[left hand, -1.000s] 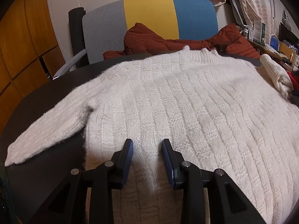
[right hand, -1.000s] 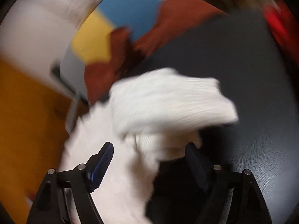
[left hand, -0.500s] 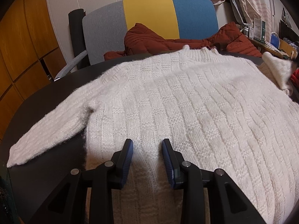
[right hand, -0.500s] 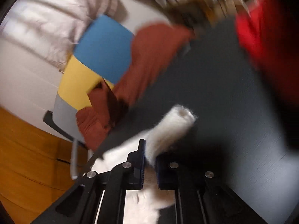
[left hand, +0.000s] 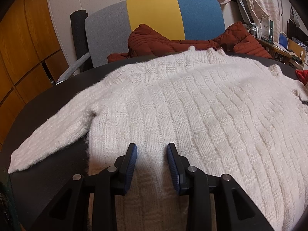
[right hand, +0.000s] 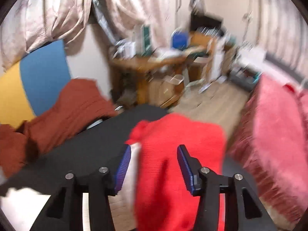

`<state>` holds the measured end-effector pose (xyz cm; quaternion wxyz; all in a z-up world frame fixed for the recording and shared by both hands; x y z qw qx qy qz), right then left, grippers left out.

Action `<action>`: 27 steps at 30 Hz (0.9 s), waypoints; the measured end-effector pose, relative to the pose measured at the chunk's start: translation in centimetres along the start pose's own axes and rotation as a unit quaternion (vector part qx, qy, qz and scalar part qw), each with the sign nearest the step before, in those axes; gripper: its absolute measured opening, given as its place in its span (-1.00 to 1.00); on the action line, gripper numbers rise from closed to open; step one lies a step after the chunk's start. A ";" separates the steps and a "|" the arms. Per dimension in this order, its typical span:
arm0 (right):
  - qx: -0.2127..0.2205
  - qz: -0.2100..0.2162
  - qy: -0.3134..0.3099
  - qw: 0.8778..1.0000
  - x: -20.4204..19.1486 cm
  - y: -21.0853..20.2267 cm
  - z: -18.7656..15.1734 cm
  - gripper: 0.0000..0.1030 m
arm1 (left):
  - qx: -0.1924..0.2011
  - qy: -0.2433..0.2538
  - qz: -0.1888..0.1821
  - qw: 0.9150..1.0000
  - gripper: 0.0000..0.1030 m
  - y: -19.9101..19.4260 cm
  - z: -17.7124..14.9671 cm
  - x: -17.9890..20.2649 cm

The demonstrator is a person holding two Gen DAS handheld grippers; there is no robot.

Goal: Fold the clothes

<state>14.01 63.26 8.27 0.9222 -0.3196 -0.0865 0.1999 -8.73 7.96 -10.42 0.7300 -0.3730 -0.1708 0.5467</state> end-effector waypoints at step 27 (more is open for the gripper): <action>-0.088 0.273 -0.272 0.918 -34.1 -2.5 -22.8 0.34 | -0.030 -0.030 0.002 0.999 -0.30 6.7 8.4 -0.3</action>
Point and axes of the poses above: each gripper's, at about its wrist camera, not at the fingertips, and y roughly the way its jaws point, x to its right, z to its top, the point moved 1 cm from there along y, roughly the way its jaws point
